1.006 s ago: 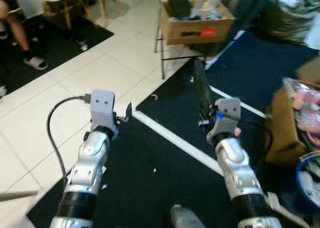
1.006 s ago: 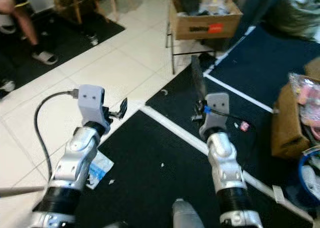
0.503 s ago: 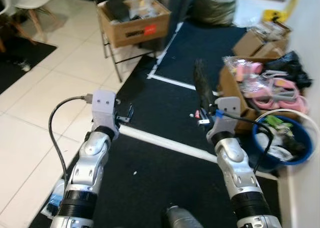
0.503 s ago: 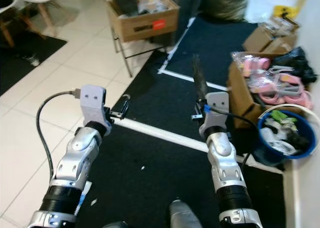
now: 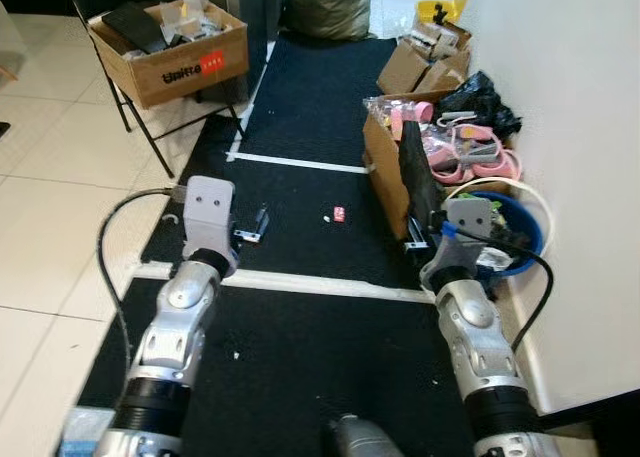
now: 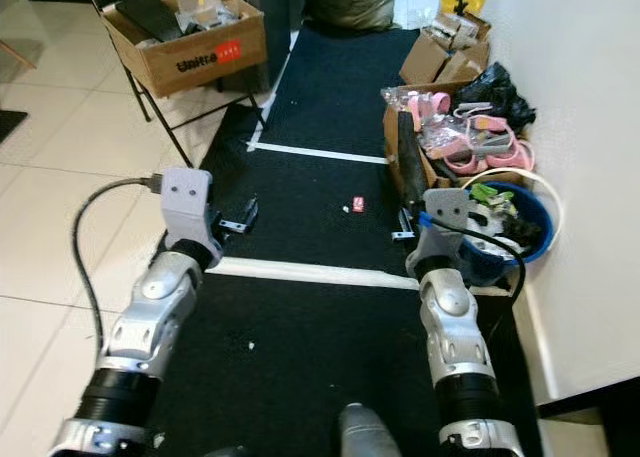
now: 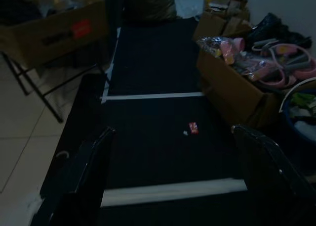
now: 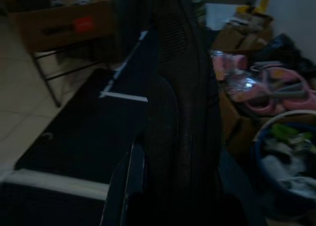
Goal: Picking trash to rubbish bin
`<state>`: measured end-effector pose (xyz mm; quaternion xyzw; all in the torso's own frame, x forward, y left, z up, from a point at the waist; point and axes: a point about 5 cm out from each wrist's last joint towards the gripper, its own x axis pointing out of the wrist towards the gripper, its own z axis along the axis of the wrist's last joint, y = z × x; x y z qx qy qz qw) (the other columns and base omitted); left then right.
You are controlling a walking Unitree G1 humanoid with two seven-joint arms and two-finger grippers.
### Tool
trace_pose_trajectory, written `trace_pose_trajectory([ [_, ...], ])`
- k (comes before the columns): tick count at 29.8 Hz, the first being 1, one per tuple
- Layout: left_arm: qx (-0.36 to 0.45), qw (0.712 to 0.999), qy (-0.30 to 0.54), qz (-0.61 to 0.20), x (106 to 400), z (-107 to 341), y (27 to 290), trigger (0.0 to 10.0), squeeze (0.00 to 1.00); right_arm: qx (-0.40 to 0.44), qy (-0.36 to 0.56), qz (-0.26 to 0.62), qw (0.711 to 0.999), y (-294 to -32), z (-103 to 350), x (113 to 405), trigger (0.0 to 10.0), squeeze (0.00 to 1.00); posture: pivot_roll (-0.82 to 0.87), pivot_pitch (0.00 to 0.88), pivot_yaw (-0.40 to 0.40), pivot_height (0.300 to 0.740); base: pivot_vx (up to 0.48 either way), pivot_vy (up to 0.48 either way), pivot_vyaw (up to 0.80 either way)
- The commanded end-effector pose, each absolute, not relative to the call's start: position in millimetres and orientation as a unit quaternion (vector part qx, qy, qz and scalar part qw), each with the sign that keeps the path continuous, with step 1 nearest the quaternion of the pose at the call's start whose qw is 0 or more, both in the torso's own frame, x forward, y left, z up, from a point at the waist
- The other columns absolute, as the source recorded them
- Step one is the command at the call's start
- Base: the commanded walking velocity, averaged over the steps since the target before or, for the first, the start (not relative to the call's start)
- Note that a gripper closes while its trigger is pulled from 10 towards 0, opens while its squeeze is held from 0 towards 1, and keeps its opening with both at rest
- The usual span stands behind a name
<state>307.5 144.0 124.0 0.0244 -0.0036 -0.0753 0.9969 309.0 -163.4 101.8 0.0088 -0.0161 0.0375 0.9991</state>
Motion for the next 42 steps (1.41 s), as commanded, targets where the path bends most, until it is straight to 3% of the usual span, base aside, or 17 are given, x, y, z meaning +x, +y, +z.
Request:
trace_pose_trajectory([
  [1,0.021,0.997,0.002,-0.077,306.2,120.9,144.4,10.0,0.00,0.010,-0.024,0.044,0.999,-160.8,103.1,308.2,10.0,0.00,-0.07,0.085,0.006,0.740,0.000,0.000,0.00],
  [26,0.015,0.997,0.002,-0.082,307.4,121.4,141.8,10.0,0.00,0.014,-0.027,0.041,0.999,-162.8,104.4,309.6,10.0,0.00,-0.07,0.075,0.000,0.740,0.000,0.000,0.00],
  [42,0.011,0.996,-0.002,-0.084,307.1,122.3,141.0,10.0,0.00,0.013,-0.028,0.045,0.999,-162.0,104.1,309.7,10.0,0.00,-0.07,0.055,-0.006,0.740,0.266,0.000,0.00],
])
